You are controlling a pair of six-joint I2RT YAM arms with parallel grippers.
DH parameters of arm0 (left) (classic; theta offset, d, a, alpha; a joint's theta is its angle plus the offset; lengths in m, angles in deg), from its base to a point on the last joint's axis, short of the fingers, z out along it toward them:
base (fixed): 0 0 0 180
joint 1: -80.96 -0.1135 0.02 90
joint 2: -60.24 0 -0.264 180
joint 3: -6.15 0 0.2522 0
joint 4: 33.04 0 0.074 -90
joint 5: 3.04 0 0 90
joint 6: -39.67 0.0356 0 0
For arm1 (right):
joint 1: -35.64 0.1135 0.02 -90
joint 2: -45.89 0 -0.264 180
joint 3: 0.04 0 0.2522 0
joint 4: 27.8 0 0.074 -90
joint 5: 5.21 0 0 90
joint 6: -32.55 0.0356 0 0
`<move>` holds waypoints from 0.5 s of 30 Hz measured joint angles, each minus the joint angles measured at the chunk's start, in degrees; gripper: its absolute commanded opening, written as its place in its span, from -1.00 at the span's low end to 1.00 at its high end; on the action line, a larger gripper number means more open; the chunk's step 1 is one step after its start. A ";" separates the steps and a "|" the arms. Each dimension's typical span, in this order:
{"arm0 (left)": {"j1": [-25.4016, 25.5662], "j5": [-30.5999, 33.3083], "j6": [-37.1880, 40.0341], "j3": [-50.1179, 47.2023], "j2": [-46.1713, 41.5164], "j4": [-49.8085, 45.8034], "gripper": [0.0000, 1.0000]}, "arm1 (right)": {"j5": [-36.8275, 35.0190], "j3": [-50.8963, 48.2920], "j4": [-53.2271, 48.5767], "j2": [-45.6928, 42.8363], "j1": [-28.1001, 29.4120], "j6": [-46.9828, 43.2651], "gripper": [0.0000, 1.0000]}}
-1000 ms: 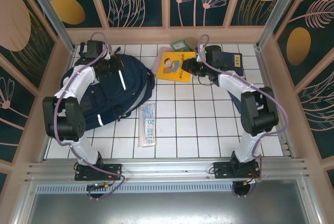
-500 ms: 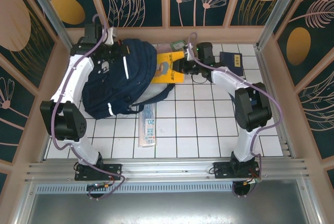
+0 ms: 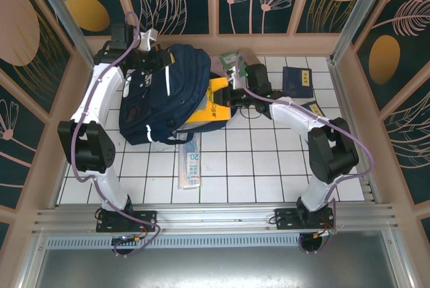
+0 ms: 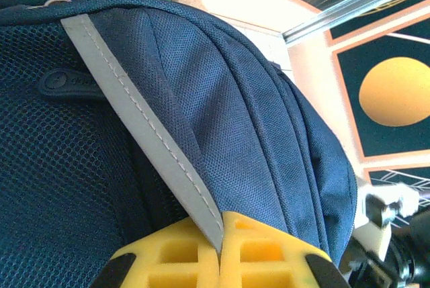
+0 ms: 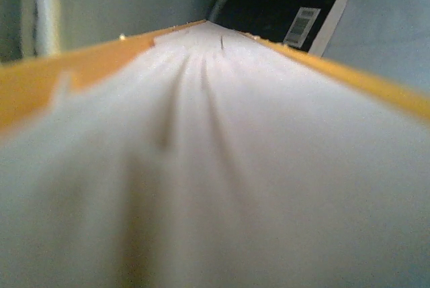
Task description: Pack the student bag
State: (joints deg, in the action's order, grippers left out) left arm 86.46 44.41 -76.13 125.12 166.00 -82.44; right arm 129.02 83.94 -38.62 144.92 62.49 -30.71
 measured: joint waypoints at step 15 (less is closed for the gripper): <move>-0.52 -2.51 -2.38 -1.07 0.00 3.23 -1.00 | 5.44 28.52 -7.63 21.14 2.16 7.41 -0.99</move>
State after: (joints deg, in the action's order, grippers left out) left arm 85.93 41.90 -78.51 124.05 166.00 -79.21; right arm 134.46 112.46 -46.25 166.05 64.66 -23.30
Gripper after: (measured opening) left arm 0.064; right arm 0.184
